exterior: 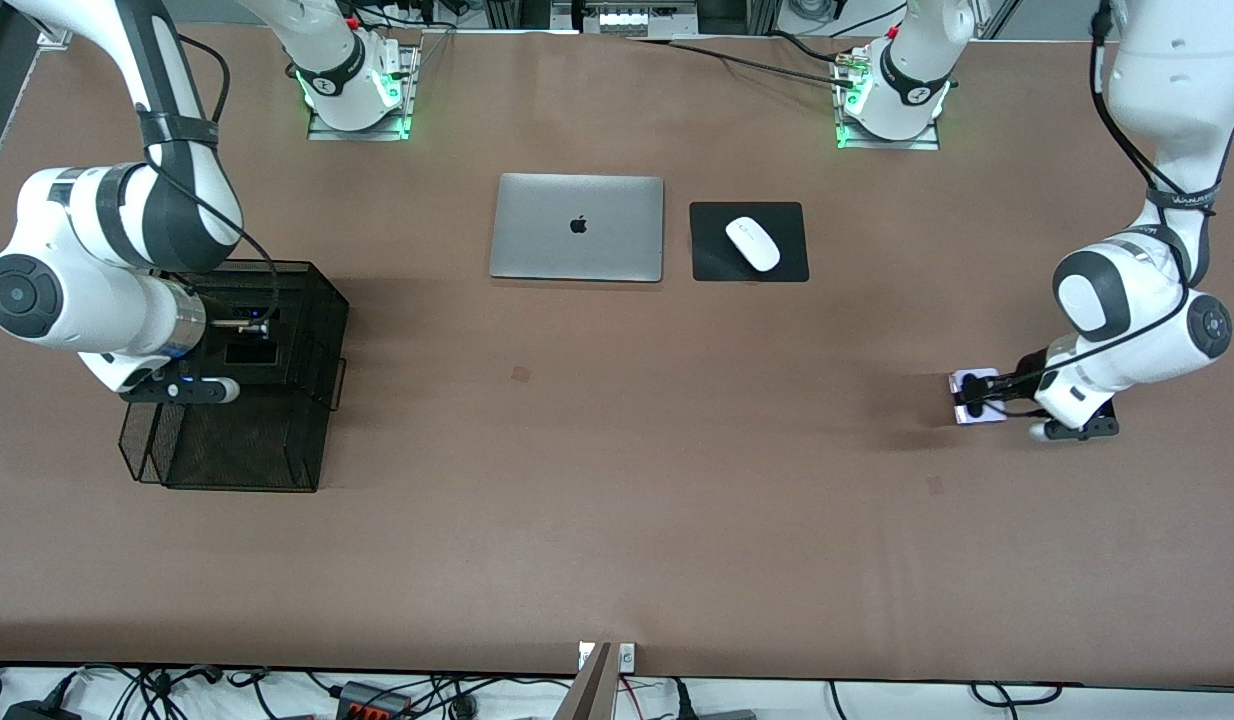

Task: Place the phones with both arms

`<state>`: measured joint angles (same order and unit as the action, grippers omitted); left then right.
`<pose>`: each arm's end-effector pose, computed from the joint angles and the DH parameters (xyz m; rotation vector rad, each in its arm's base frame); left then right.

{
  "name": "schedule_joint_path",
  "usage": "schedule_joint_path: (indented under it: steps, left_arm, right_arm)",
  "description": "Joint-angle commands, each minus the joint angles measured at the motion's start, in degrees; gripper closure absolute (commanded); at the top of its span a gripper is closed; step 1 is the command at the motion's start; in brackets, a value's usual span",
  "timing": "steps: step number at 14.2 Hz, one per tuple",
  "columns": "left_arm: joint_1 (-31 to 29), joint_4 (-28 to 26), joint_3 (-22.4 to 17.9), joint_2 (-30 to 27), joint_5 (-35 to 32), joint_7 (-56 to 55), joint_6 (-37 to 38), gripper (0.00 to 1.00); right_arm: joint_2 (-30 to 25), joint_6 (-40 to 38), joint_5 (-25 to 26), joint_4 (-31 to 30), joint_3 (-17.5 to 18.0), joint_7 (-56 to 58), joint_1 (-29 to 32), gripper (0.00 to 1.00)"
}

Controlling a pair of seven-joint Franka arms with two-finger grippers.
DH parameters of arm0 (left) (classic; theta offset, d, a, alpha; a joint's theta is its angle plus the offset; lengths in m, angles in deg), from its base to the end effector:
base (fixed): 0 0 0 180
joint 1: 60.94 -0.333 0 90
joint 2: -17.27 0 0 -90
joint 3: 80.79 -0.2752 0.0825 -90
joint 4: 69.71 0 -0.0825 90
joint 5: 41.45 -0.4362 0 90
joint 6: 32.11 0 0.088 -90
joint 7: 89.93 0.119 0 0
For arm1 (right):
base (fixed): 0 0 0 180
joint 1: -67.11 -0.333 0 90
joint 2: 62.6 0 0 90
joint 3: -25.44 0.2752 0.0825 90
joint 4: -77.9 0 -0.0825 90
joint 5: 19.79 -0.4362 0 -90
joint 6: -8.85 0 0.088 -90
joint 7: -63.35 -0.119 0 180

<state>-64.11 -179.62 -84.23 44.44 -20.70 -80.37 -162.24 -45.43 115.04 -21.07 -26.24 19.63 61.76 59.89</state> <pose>0.6283 0.0614 0.1498 2.8772 0.2809 -0.1194 0.6293 0.0187 0.2784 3.0982 -0.0181 -0.4081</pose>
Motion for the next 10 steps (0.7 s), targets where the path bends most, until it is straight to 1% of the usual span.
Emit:
schedule_joint_path:
  steps: [1,3,4,6,8,10]
  left_arm:
    - [6.58,4.70,-1.48,-1.50,0.70,-15.29,9.08,0.62]
    - [12.81,8.12,-1.39,-1.68,0.70,-30.83,12.00,0.62]
    - [16.41,9.79,-1.39,-1.24,1.05,-37.00,12.01,0.62]
    - [21.70,16.28,-1.39,1.38,1.31,-48.96,12.09,0.62]
    - [26.70,19.73,-1.39,3.23,1.32,-53.92,12.01,0.62]
    - [31.01,26.21,-1.39,7.35,1.32,-57.26,11.92,0.62]
  right_arm:
    - [-3.37,0.51,0.58,-4.67,0.36,0.36,0.46,0.72]
    - [-3.37,0.60,0.58,-4.93,0.27,0.27,0.46,0.72]
    - [-3.46,0.68,0.58,-5.11,0.18,0.27,0.46,0.72]
    - [-3.11,1.47,0.67,-5.20,-0.17,0.27,0.90,0.72]
    - [-2.76,2.52,0.67,-5.72,-0.17,0.27,0.99,0.72]
    - [-2.41,4.72,0.67,-7.13,-0.17,-0.16,1.25,0.72]
